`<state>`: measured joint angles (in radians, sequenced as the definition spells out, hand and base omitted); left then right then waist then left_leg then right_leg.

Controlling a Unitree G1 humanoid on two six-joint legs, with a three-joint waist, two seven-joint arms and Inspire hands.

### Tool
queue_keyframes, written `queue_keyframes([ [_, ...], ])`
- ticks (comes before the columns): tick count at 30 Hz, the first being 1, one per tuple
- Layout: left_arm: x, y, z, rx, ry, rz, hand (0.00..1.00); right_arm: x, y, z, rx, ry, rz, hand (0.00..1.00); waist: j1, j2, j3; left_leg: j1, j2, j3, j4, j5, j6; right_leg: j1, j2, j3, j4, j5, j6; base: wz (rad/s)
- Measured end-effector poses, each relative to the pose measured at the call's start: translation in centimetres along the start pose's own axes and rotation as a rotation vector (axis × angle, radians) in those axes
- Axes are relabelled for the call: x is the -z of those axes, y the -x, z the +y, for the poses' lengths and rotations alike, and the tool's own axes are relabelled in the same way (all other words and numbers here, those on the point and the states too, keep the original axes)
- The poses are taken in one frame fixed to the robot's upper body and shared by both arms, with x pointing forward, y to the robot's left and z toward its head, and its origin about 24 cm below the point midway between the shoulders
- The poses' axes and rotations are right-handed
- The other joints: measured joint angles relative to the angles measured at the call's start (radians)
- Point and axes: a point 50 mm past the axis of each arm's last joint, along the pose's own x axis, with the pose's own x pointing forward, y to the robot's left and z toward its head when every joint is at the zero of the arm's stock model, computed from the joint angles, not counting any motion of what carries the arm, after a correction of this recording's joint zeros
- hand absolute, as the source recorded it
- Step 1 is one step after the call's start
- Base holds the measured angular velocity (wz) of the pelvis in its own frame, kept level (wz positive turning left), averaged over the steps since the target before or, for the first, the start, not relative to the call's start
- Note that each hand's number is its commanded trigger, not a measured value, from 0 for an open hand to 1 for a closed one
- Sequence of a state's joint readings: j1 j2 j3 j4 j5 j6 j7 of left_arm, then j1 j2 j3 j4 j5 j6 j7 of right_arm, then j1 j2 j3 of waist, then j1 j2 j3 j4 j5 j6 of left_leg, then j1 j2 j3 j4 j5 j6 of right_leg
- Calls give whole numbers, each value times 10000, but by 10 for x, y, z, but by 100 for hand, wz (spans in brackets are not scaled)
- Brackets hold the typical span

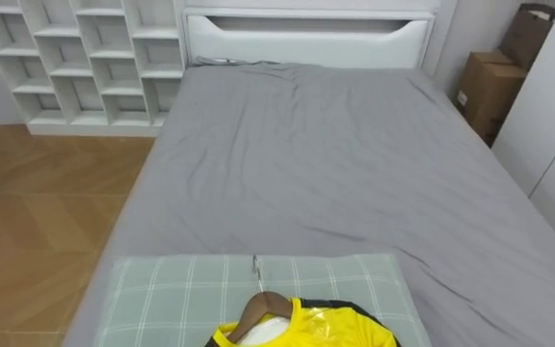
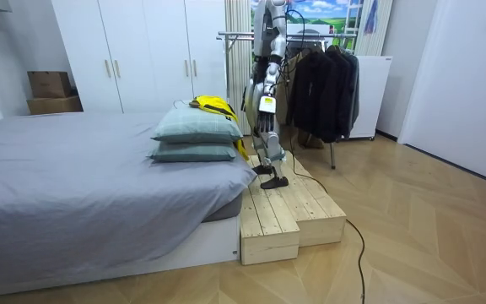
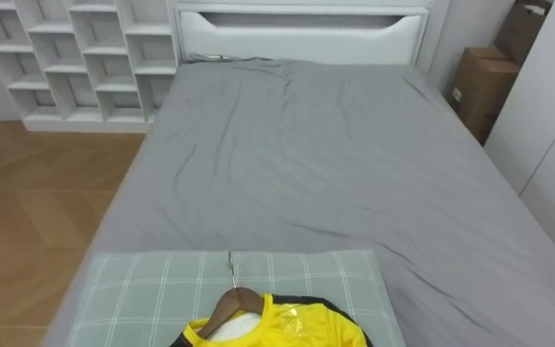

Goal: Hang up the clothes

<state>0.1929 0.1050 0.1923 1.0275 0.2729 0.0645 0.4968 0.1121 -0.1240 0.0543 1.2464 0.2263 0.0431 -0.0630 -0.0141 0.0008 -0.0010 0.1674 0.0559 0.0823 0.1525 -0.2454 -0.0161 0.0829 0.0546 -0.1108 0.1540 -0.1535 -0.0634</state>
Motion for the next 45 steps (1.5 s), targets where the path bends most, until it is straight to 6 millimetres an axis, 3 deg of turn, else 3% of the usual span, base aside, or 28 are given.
queue_keyframes([
  [13,-52,2,17,-2042,1042,-2663,0,-15,0,-2,71,40,-874,0,-187,-6,4,-57,-10,-31,6,3,1,32,-38,-153,-42,11,-1,2],
  [20,-62,5,13,-2005,309,-3486,0,-19,0,-1,-128,243,-997,0,-373,15,24,-79,-13,-14,6,3,1,10,-30,-126,-55,-1,13,0],
  [28,-110,29,9,-2252,-781,-6760,0,-23,0,-2,-102,340,-1195,0,-396,82,22,-200,-58,10,25,14,19,-138,-21,-33,-28,5,43,-2],
  [35,-114,30,10,-2471,-1594,-7404,0,-26,0,-2,-152,418,-1333,0,-642,93,21,-128,-59,23,9,14,19,-74,-24,-18,-28,8,46,-2],
  [37,-114,28,14,-2573,-1693,-7449,0,-26,0,-2,-185,406,-1333,0,-670,129,89,-13,-61,24,-6,14,19,28,-24,-6,-38,8,46,0],
  [41,-116,27,16,-2675,-1883,-7560,0,-28,0,-4,-159,426,-1343,0,-727,177,131,-15,-84,23,-6,14,19,28,-31,19,-57,-1,60,0],
  [45,-119,29,16,-2811,-2230,-7930,0,-25,-1,-7,-67,464,-1180,0,-765,222,124,-60,-114,7,-6,14,19,36,-48,6,-173,-10,92,0],
])
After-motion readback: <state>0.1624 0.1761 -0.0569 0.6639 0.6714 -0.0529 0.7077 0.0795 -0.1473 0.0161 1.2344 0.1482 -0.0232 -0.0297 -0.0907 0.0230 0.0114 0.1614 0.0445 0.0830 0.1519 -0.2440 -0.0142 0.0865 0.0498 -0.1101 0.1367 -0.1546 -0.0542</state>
